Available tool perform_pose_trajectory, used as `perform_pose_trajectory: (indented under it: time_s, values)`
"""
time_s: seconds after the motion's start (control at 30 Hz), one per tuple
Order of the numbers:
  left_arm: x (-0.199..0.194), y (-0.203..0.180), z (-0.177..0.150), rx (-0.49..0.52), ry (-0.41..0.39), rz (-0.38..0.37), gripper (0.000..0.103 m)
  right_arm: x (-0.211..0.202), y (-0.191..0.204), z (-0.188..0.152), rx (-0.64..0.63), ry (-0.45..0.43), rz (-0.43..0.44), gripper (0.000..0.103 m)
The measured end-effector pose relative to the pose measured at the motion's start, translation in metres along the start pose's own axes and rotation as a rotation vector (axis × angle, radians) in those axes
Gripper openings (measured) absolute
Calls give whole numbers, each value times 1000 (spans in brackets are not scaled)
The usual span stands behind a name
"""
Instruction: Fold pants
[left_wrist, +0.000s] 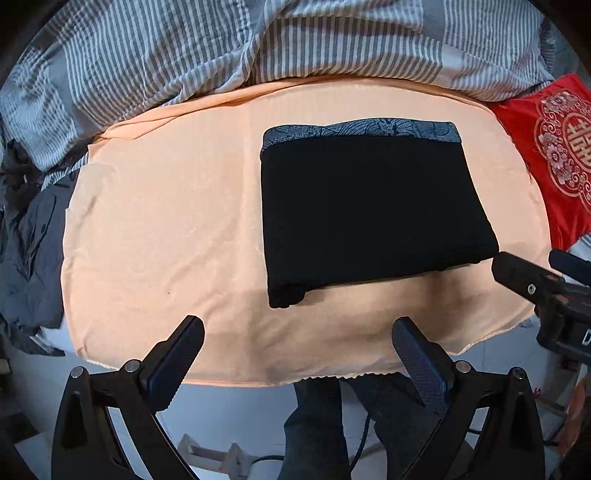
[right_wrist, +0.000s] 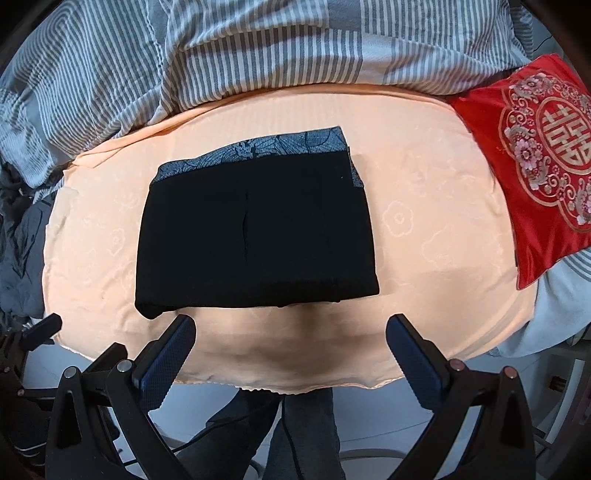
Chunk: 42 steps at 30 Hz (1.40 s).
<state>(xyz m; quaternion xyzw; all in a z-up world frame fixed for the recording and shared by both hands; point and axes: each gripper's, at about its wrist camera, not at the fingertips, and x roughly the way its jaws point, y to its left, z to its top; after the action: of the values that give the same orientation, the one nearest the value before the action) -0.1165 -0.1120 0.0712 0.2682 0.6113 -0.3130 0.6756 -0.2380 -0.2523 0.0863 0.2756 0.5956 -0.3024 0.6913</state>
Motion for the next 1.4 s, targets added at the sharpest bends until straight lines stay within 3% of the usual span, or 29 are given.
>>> perform_pose_trajectory:
  time_s: [1.4]
  values:
    - [16,-20,15,-17,17,58,102,16,-16,6,-49,43,37,103]
